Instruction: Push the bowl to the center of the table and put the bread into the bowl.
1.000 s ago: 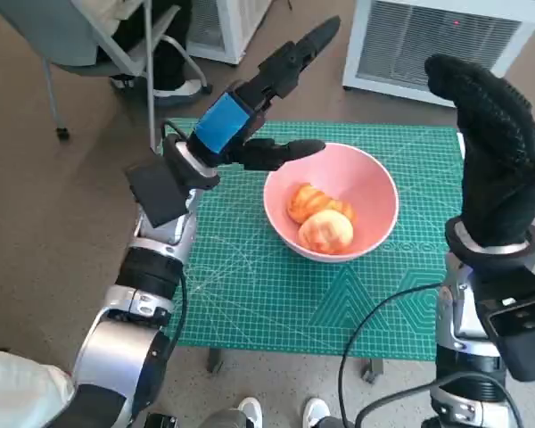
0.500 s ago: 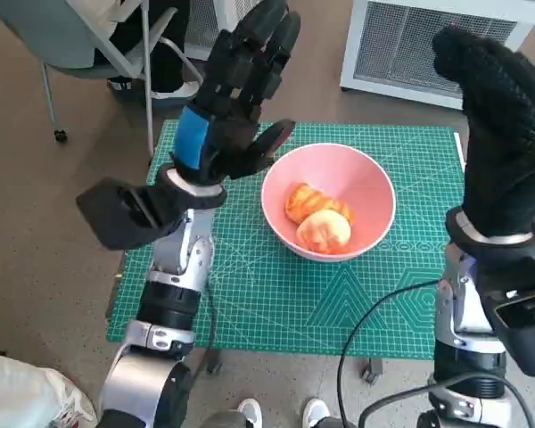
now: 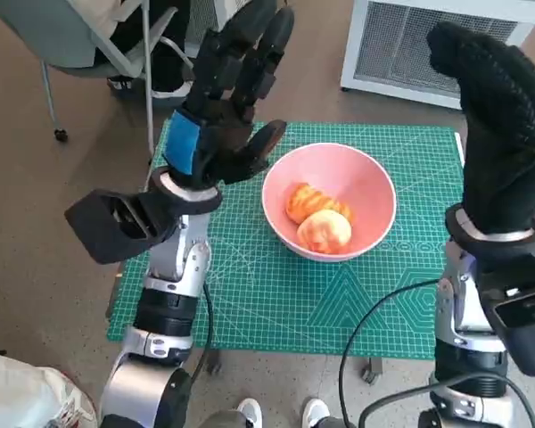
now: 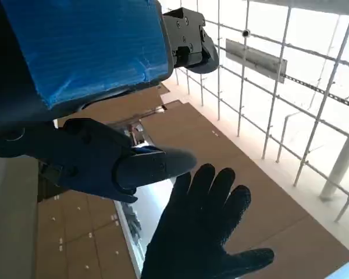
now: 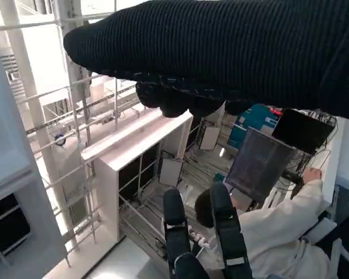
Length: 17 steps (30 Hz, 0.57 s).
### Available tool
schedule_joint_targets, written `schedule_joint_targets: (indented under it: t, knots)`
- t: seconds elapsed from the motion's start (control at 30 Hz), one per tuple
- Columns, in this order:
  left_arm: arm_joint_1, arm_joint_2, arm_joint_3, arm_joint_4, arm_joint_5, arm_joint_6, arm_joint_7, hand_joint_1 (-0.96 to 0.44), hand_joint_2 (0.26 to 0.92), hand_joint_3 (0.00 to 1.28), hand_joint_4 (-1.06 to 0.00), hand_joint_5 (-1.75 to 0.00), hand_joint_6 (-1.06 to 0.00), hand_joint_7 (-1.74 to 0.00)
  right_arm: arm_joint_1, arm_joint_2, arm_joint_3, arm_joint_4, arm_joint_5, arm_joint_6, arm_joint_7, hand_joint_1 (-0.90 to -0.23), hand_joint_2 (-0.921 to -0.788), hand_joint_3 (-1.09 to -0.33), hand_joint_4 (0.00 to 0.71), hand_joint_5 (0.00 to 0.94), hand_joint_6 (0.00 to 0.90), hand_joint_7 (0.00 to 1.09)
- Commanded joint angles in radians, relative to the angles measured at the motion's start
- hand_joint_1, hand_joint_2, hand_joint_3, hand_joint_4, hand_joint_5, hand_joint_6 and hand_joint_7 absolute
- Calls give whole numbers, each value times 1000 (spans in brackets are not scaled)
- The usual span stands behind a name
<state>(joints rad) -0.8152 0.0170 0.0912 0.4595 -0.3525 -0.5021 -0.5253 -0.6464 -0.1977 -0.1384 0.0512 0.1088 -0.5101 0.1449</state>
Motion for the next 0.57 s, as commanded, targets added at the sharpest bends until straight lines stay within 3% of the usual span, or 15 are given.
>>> schedule_joint_targets:
  t: [0.03, 0.57]
  knots:
    - [12, -5, -6, -18, 12, 6, 7, -500, 921, 471, -120, -43, 1, -589, 2, -14, 2, 1, -19, 16, -2, -620, -921, -685, 287, 0, 59, 676]
    - [43, -14, -14, -61, 11, 34, 29, -502, 921, 478, -149, -69, 1, -606, 4, -20, 11, -2, -20, 29, -2, -617, -921, -692, 293, 3, 58, 678]
